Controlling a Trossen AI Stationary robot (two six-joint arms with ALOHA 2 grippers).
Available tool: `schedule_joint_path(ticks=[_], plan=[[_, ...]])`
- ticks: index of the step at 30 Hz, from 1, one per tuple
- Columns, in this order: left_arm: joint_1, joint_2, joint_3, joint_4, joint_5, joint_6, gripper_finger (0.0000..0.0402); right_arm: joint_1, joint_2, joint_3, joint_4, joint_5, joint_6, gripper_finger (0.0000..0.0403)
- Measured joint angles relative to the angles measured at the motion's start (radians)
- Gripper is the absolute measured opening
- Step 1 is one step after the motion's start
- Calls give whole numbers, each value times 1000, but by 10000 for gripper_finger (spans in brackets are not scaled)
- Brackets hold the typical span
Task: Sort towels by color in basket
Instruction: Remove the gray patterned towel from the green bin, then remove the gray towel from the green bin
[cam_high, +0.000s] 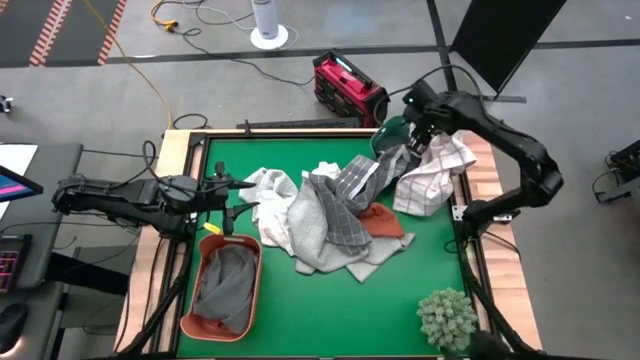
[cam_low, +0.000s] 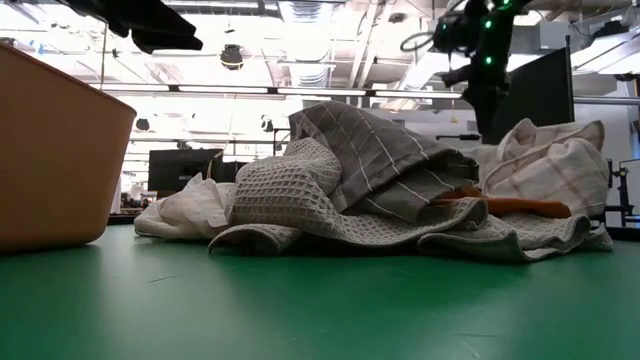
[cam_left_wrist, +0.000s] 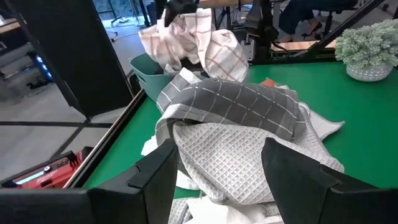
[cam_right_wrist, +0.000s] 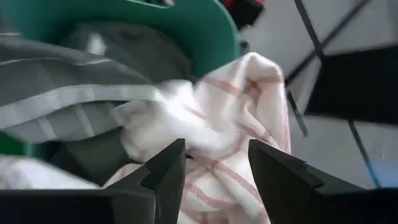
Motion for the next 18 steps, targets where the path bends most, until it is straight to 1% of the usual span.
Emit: schedule_joint_path(ticks=[4, 7, 9, 11, 13, 15, 18], plan=[[0, 0, 0, 6, -22, 3, 222, 42, 4, 0, -11, -21, -97, 218], [0, 0, 0, 13, -24, 3, 222, 84, 57, -1, 1, -74, -161, 223], [0, 0, 0, 13, -24, 3, 222, 114, 109, -1, 44, -87, -181, 225], [0, 0, 0, 13, -25, 2, 222, 127, 167, -1, 94, -82, -217, 225], [0, 0, 0, 10, -25, -1, 222, 121, 221, -2, 157, -55, -252, 225], [0, 0, 0, -5, -25, -9, 222, 104, 265, 9, 209, -20, -258, 225], [0, 0, 0, -23, -25, -14, 222, 72, 305, 43, 276, -15, -255, 223]])
